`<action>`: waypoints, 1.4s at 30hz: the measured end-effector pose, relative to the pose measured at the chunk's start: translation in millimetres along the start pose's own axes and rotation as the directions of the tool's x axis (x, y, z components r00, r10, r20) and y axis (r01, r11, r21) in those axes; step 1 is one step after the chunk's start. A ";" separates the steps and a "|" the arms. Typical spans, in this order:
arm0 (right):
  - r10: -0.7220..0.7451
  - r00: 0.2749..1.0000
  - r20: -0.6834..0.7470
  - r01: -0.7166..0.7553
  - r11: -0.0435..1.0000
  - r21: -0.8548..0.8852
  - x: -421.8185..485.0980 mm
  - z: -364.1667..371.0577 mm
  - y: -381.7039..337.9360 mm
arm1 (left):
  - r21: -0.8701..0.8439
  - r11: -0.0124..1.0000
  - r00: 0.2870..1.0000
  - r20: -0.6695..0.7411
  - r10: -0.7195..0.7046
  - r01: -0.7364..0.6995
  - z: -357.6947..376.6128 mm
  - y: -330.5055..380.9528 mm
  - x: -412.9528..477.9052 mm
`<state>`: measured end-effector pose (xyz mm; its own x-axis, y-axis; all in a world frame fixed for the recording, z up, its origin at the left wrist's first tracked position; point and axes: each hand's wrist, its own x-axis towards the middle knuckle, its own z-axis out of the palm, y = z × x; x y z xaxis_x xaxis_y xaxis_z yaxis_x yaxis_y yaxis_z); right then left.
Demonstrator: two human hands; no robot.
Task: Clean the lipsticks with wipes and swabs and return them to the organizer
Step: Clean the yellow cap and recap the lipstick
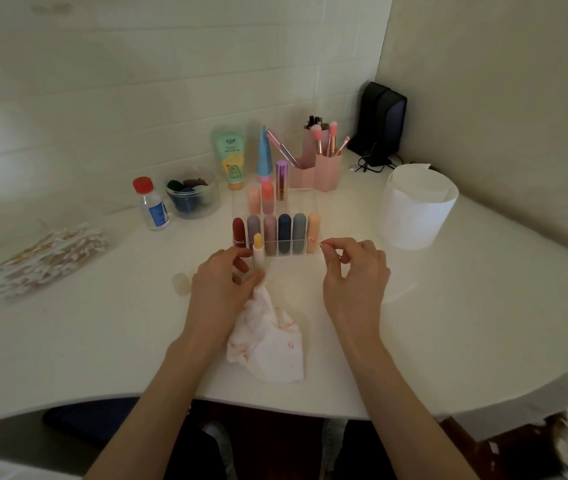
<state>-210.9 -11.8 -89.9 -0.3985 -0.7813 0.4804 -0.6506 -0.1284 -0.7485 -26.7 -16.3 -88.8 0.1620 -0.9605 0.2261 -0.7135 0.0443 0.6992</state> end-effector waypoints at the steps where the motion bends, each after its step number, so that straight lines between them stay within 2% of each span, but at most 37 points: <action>1: -0.001 1.000 -0.001 0.001 1.000 0.004 -0.4 0.2 0.0 | -0.041 0.999 1.000 0.008 -0.014 0.014 -2.4 0.2 -1.5; 4: -0.004 1.000 0.000 0.004 1.000 0.022 -0.7 0.2 0.0 | -0.137 0.990 1.000 -0.010 -0.020 0.019 -11.2 0.5 -9.4; 6: -0.003 1.000 -0.002 0.003 0.999 0.036 -0.8 0.0 -0.1 | -0.131 0.991 0.997 -0.075 0.005 -0.015 -21.1 0.8 -16.2; 9: -0.002 1.000 -0.029 0.005 0.997 0.081 -0.7 -0.5 -0.6 | 0.019 0.991 0.958 -0.253 0.131 -0.131 -45.1 -7.1 -26.3; 11: -0.027 0.997 -0.066 0.034 0.994 0.105 -1.9 -1.4 -2.6 | 0.175 0.973 0.927 -0.319 0.199 -0.148 -60.8 -19.4 -30.1; 14: -0.083 0.992 -0.096 0.094 0.989 0.115 -2.9 -2.8 -7.1 | 0.302 0.952 0.965 -0.236 0.117 -0.042 -71.6 -38.1 -28.0; 16: -0.102 0.993 -0.067 0.113 0.974 0.196 -4.1 -4.5 -11.4 | 0.306 0.952 0.988 -0.145 0.058 -0.010 -71.1 -46.2 -26.6; 18: -0.133 0.990 -0.035 0.138 0.957 0.254 -4.7 -5.8 -15.7 | 0.282 0.959 0.992 -0.114 0.062 -0.027 -68.4 -51.2 -27.2; 20: -0.190 0.982 -0.022 0.188 0.942 0.278 -5.8 -6.3 -18.9 | 0.194 0.981 0.989 -0.141 0.046 -0.018 -66.2 -53.2 -28.7; 22: -0.258 0.966 0.007 0.242 0.915 0.322 -7.8 -6.9 -22.0 | -0.103 0.995 0.990 -0.137 -0.033 0.019 -66.5 -48.6 -29.0; 24: -0.345 0.937 0.053 0.304 0.880 0.365 -11.3 -7.3 -25.8 | -0.443 0.895 0.998 -0.012 -0.058 0.047 -69.5 -38.2 -29.8; 26: -0.426 0.899 0.100 0.360 0.851 0.383 -15.6 -5.4 -27.9 | -0.573 0.816 0.993 0.113 -0.021 0.082 -71.8 -29.3 -33.4; 30: -0.557 0.820 0.131 0.492 0.804 0.336 -22.0 3.0 -25.5 | -0.644 0.757 0.985 0.171 0.002 0.111 -70.8 -26.5 -36.4; 37: -0.682 0.710 0.175 0.633 0.727 0.265 -26.2 10.4 -27.6 | -0.663 0.746 0.978 0.190 0.081 0.067 -68.3 -31.8 -37.1; 42: -0.690 0.696 0.200 0.652 0.724 0.226 -29.9 13.5 -28.8 | -0.678 0.734 0.981 0.164 0.107 0.033 -66.7 -31.2 -38.2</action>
<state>-171.5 7.0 -88.8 0.3005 -0.5773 0.7592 -0.5844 -0.7405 -0.3318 34.9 37.3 -74.0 -0.0298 -0.9822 0.1854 -0.0561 0.1868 0.9808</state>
